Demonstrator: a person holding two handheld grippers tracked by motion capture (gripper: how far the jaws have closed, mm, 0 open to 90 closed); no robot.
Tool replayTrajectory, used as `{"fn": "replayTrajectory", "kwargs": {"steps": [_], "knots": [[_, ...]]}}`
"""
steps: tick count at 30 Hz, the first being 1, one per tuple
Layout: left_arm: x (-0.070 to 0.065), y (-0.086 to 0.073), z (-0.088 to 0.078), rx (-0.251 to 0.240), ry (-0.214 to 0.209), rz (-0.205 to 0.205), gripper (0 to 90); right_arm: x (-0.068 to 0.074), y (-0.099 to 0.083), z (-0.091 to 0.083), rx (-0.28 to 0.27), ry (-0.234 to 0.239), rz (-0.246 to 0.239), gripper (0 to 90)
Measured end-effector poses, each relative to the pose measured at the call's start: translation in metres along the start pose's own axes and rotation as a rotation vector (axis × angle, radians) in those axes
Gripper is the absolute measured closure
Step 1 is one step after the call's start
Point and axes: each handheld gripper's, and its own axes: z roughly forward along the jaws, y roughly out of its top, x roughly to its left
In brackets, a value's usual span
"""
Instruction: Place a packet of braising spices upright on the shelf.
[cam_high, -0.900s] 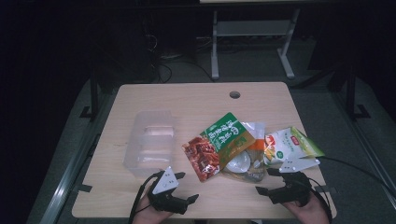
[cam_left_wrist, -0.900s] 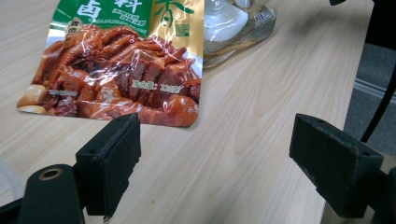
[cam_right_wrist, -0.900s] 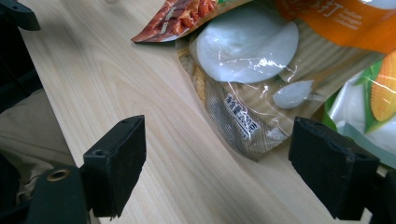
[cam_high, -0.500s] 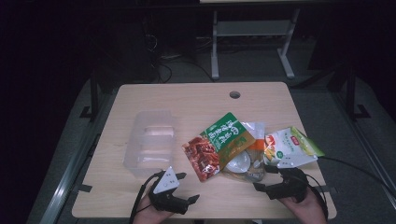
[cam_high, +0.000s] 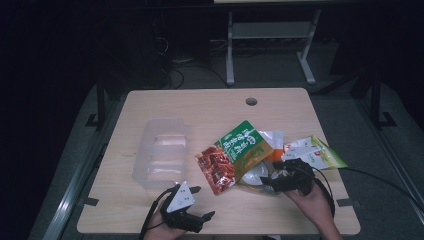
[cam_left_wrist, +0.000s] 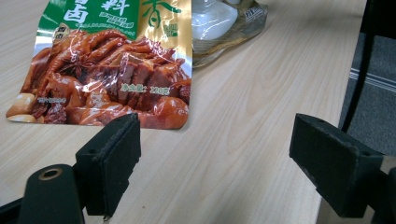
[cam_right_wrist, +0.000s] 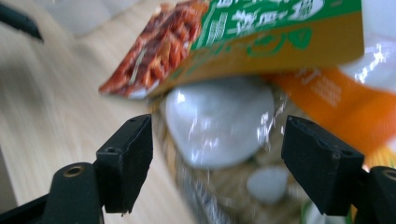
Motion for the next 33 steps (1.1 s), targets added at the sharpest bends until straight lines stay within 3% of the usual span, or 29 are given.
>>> {"fn": "replayTrajectory", "kwargs": {"steps": [3,4,8,16,26,30,33], "knots": [[0.001,0.0,-0.001,-0.007,0.006,-0.004,16.1,-0.004,0.011,0.01,0.004,0.009,0.033,25.3],[0.001,0.0,-0.002,-0.009,0.008,-0.001,16.0,-0.007,0.018,0.016,0.02,0.012,0.067,26.7],[0.002,0.001,-0.002,-0.009,0.008,-0.001,16.0,-0.011,0.025,0.025,0.031,0.009,0.1,28.5],[-0.001,0.001,0.0,-0.007,-0.003,0.009,16.0,-0.016,0.037,0.045,0.054,-0.025,0.113,38.0],[-0.001,0.001,0.003,-0.001,-0.007,-0.002,16.0,-0.026,0.037,0.056,0.025,0.063,0.21,63.8],[0.0,0.0,0.004,-0.002,-0.02,-0.026,16.0,-0.024,0.039,0.054,0.014,0.064,0.186,79.5],[0.0,0.001,0.003,-0.013,-0.028,-0.044,16.0,-0.022,0.04,0.052,0.015,0.062,0.163,84.7]]}}
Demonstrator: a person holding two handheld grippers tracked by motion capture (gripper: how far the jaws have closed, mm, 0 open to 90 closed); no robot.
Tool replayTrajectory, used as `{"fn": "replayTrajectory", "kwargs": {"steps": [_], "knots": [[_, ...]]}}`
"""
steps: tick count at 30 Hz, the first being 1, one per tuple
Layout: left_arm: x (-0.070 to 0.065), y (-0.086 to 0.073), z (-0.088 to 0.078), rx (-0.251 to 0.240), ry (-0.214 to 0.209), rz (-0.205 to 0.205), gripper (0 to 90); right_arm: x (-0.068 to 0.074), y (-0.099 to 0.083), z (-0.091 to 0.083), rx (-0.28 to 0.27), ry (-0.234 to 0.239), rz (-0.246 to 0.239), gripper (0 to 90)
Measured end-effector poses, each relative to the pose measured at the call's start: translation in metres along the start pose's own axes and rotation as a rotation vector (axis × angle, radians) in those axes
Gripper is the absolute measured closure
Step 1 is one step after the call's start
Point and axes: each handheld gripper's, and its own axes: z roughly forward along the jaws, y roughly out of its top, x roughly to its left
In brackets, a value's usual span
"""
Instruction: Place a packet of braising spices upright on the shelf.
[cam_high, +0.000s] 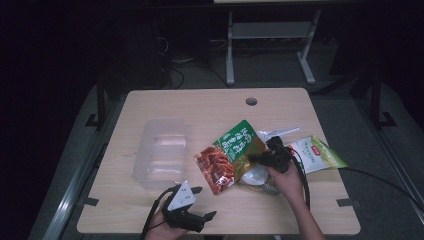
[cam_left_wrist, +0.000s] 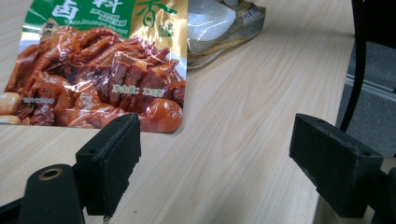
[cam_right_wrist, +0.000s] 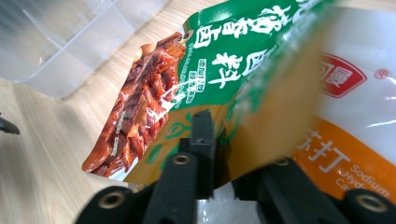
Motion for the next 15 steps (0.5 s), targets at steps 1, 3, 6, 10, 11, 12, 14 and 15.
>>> {"fn": "replayTrajectory", "kwargs": {"steps": [1,3,6,10,11,12,14,15], "knots": [[0.0,0.001,-0.001,0.001,0.006,0.002,16.0,0.002,0.0,-0.002,-0.006,0.0,-0.005,87.4],[0.0,0.002,-0.002,-0.01,0.007,-0.008,16.0,0.007,0.003,-0.007,-0.011,-0.01,-0.028,89.0],[0.001,0.004,-0.002,-0.012,0.005,-0.017,16.0,0.017,0.01,-0.02,-0.054,0.008,-0.071,89.3],[0.001,0.011,-0.004,-0.007,0.018,0.0,16.0,0.031,0.019,-0.033,-0.08,0.035,-0.154,89.3],[0.001,0.013,-0.005,-0.014,0.023,-0.001,16.0,0.034,0.02,-0.035,-0.088,0.04,-0.181,89.3],[0.002,0.015,-0.006,-0.017,0.029,0.0,16.0,0.038,0.022,-0.038,-0.088,0.048,-0.194,89.3],[0.006,0.021,-0.006,-0.034,0.042,-0.005,15.8,0.044,0.026,-0.044,-0.092,0.059,-0.238,89.3],[0.009,0.024,-0.005,-0.05,0.04,-0.01,15.8,0.047,0.027,-0.047,-0.089,0.059,-0.261,89.3]]}}
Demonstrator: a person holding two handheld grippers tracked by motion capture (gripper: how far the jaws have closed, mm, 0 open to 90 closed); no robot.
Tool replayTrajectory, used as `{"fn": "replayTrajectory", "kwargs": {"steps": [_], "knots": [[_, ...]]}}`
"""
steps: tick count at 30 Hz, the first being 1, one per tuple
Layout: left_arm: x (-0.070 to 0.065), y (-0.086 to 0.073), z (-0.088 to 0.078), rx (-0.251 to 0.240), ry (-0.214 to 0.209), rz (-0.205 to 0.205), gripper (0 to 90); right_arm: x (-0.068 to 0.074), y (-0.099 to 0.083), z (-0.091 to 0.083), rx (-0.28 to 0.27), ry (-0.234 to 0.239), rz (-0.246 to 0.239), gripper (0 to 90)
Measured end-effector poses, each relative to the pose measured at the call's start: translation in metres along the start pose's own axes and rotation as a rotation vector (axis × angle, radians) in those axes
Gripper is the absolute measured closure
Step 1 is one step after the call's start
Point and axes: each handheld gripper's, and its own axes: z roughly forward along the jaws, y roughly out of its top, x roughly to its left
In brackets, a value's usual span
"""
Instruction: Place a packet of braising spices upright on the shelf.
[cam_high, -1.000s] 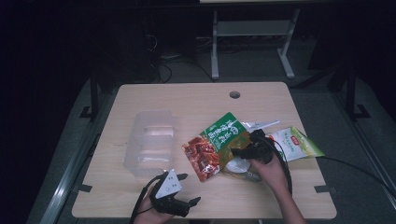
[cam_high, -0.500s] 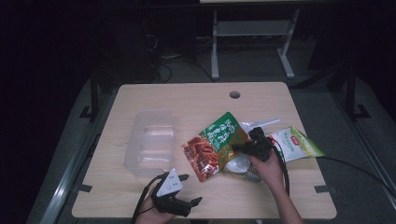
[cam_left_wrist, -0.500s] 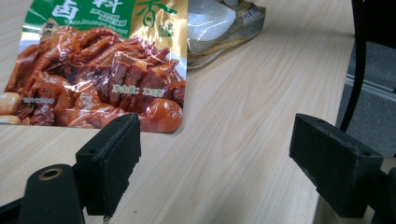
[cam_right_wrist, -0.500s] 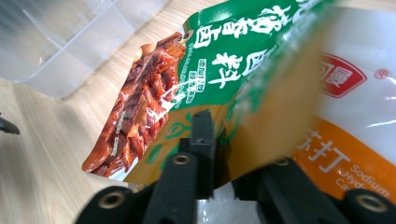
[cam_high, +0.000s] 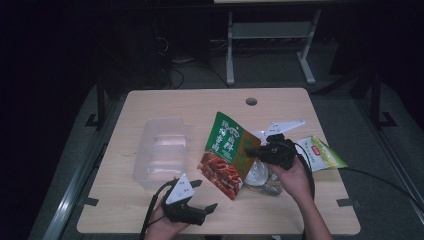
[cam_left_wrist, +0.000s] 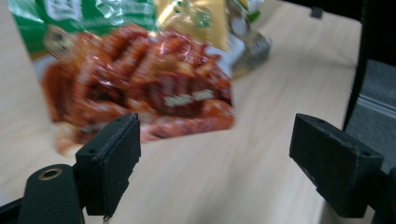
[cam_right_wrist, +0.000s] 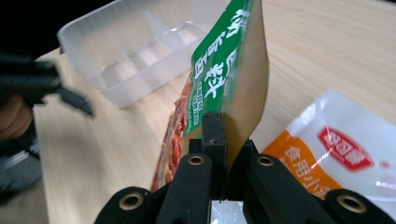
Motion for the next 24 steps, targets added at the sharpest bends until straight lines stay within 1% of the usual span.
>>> {"fn": "replayTrajectory", "kwargs": {"steps": [2,4,6,8,10,12,13,16,17,18,19,20,21,22,23,24], "knots": [[0.005,0.006,0.003,-0.013,-0.013,-0.009,16.3,0.005,0.004,-0.006,0.011,0.01,-0.031,89.3],[0.008,0.012,0.007,-0.02,-0.012,-0.022,16.1,0.009,0.006,-0.013,0.007,0.02,-0.05,89.3],[0.01,0.017,0.014,-0.032,0.002,-0.028,15.7,0.011,0.007,-0.019,0.011,0.02,-0.076,89.3],[0.012,0.02,0.021,-0.033,0.015,-0.031,15.7,0.012,0.006,-0.025,0.024,0.015,-0.11,89.3],[0.015,0.023,0.029,-0.028,0.028,-0.042,15.0,0.01,0.003,-0.03,0.027,0.023,-0.118,89.3],[0.019,0.025,0.037,-0.019,0.031,-0.059,14.7,0.006,0.0,-0.036,0.032,0.039,-0.122,89.3],[0.021,0.026,0.041,-0.016,0.04,-0.063,14.5,0.005,-0.001,-0.039,0.034,0.043,-0.127,89.3],[0.028,0.03,0.053,-0.002,0.045,-0.101,13.2,0.003,-0.003,-0.045,0.046,0.053,-0.145,89.3],[0.03,0.03,0.056,-0.005,0.041,-0.125,13.2,0.003,-0.004,-0.047,0.047,0.052,-0.152,89.2],[0.032,0.031,0.06,-0.003,0.031,-0.136,13.2,0.003,-0.005,-0.048,0.048,0.055,-0.155,89.2],[0.035,0.034,0.066,0.017,0.033,-0.129,13.7,0.002,-0.006,-0.048,0.042,0.058,-0.16,89.2],[0.035,0.034,0.066,0.017,0.033,-0.129,14.5,0.002,-0.006,-0.048,0.042,0.058,-0.16,89.2],[0.038,0.035,0.07,0.026,0.02,-0.137,14.5,0.001,-0.007,-0.048,0.04,0.06,-0.155,89.2],[0.04,0.036,0.073,0.03,-0.005,-0.149,15.7,-0.001,-0.008,-0.048,0.036,0.063,-0.15,89.2],[0.044,0.037,0.076,0.03,-0.03,-0.163,20.2,-0.003,-0.009,-0.047,0.032,0.064,-0.148,89.2],[0.047,0.037,0.079,0.043,-0.053,-0.173,26.0,-0.004,-0.01,-0.046,0.028,0.066,-0.142,89.2]]}}
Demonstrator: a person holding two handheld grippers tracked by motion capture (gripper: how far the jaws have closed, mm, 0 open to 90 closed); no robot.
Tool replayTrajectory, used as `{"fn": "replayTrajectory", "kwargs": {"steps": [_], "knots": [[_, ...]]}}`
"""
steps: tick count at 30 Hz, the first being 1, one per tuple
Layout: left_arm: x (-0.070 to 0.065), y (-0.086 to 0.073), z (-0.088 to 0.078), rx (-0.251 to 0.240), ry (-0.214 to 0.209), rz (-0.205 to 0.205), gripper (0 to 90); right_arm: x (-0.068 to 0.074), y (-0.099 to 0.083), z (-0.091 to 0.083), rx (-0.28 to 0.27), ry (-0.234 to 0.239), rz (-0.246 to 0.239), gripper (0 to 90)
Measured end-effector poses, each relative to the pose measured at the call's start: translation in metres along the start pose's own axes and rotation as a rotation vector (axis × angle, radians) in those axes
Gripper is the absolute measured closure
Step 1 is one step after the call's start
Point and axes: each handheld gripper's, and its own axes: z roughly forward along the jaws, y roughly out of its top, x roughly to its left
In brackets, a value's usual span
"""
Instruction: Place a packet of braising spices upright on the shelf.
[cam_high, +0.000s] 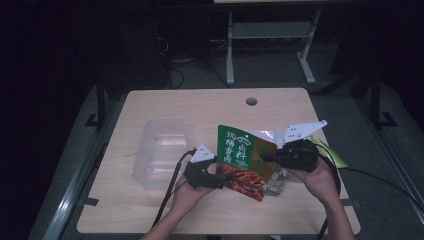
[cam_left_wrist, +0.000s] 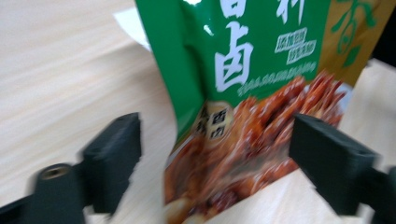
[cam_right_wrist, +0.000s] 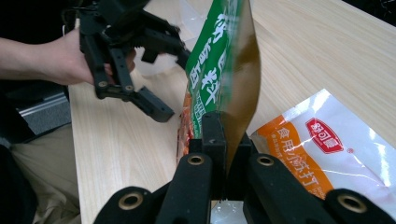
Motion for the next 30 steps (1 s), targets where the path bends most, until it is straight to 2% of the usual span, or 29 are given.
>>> {"fn": "replayTrajectory", "kwargs": {"steps": [1,4,5,7,10,12,13,17,18,19,22,24,26,29,30], "knots": [[0.003,0.001,0.003,0.013,-0.028,-0.019,29.5,-0.001,-0.001,0.001,-0.001,0.0,0.005,89.2],[0.006,0.001,0.007,0.02,-0.034,-0.053,44.5,-0.004,-0.005,0.005,0.006,-0.01,0.012,89.2],[0.008,0.001,0.006,0.018,-0.033,-0.042,51.2,-0.005,-0.005,0.006,0.016,-0.017,0.015,89.2],[0.01,0.001,0.004,0.01,-0.05,-0.055,63.2,-0.007,-0.007,0.007,0.019,-0.032,0.021,89.1],[0.012,0.001,0.001,0.008,-0.068,-0.07,73.1,-0.011,-0.01,0.008,0.003,-0.022,0.044,89.2],[0.011,0.001,0.0,0.003,-0.067,-0.061,79.2,-0.012,-0.012,0.009,0.002,-0.033,0.051,89.1],[0.01,0.0,-0.001,-0.003,-0.068,-0.069,82.9,-0.013,-0.012,0.01,0.001,-0.036,0.054,89.1],[0.003,-0.002,-0.002,-0.026,-0.051,-0.048,87.3,-0.016,-0.016,0.012,-0.029,-0.041,0.094,88.1],[0.002,-0.003,-0.003,-0.033,-0.043,-0.041,87.7,-0.018,-0.019,0.013,-0.047,-0.035,0.114,81.7],[0.001,-0.004,-0.003,-0.04,-0.037,-0.044,87.7,-0.018,-0.019,0.013,-0.047,-0.035,0.114,81.7],[-0.001,-0.008,-0.004,-0.048,-0.018,-0.047,88.0,-0.022,-0.025,0.017,-0.072,-0.011,0.156,74.4],[-0.002,-0.009,-0.004,-0.056,-0.012,-0.045,88.2,-0.024,-0.031,0.027,-0.048,0.0,0.192,68.3],[-0.002,-0.011,-0.005,-0.056,-0.008,-0.032,88.3,-0.025,-0.034,0.033,-0.03,0.006,0.207,67.4],[-0.003,-0.012,-0.006,-0.059,-0.007,-0.026,88.3,-0.026,-0.035,0.042,0.002,0.016,0.225,68.5],[-0.003,-0.013,-0.007,-0.059,-0.008,-0.026,88.3,-0.025,-0.035,0.044,0.013,0.017,0.228,73.6]]}}
